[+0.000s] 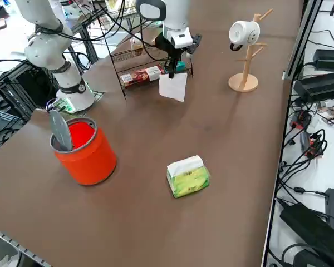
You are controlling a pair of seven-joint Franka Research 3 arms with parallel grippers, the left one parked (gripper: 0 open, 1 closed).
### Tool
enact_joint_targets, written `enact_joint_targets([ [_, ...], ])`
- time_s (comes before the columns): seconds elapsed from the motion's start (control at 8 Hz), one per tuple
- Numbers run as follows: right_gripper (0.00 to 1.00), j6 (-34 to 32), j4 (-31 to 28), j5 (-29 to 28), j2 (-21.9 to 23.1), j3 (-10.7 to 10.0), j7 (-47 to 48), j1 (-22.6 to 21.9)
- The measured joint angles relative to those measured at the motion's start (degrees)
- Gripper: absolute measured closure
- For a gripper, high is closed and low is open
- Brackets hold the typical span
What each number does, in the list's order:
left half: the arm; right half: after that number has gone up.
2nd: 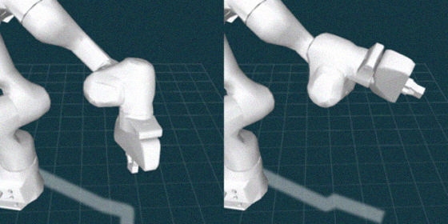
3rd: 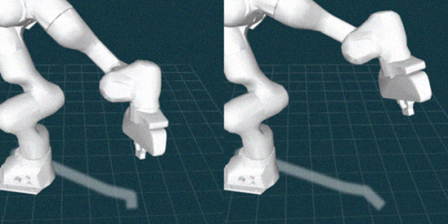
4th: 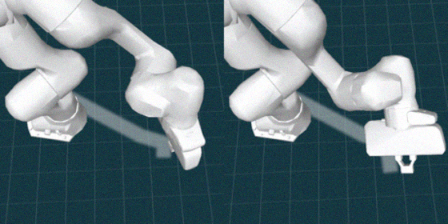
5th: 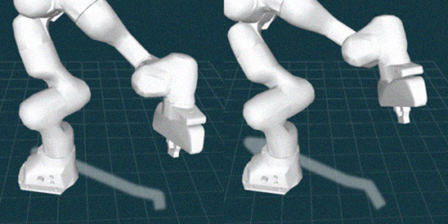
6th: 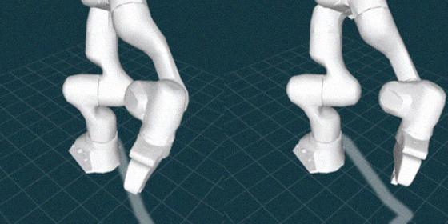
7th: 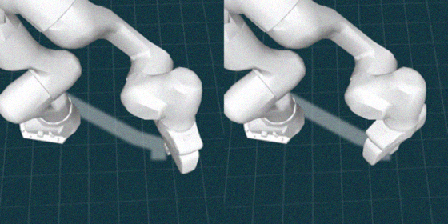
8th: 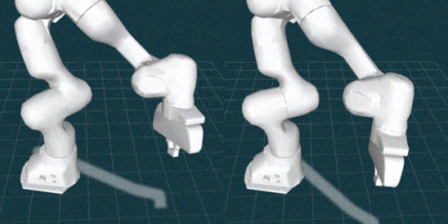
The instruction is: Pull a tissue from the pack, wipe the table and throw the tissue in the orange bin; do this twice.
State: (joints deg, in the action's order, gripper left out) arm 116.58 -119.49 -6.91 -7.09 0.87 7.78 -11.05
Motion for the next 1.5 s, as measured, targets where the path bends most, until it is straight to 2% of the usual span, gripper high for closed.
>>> enact_joint_targets([
  [1.0, 0.99, 1.0, -8.9, 0.0, 3.6, 0.0, 1.3, -2.4],
  [1.5, 0.99, 6.8, -13.2, 0.0, 3.3, 0.0, 1.7, -3.7],
])
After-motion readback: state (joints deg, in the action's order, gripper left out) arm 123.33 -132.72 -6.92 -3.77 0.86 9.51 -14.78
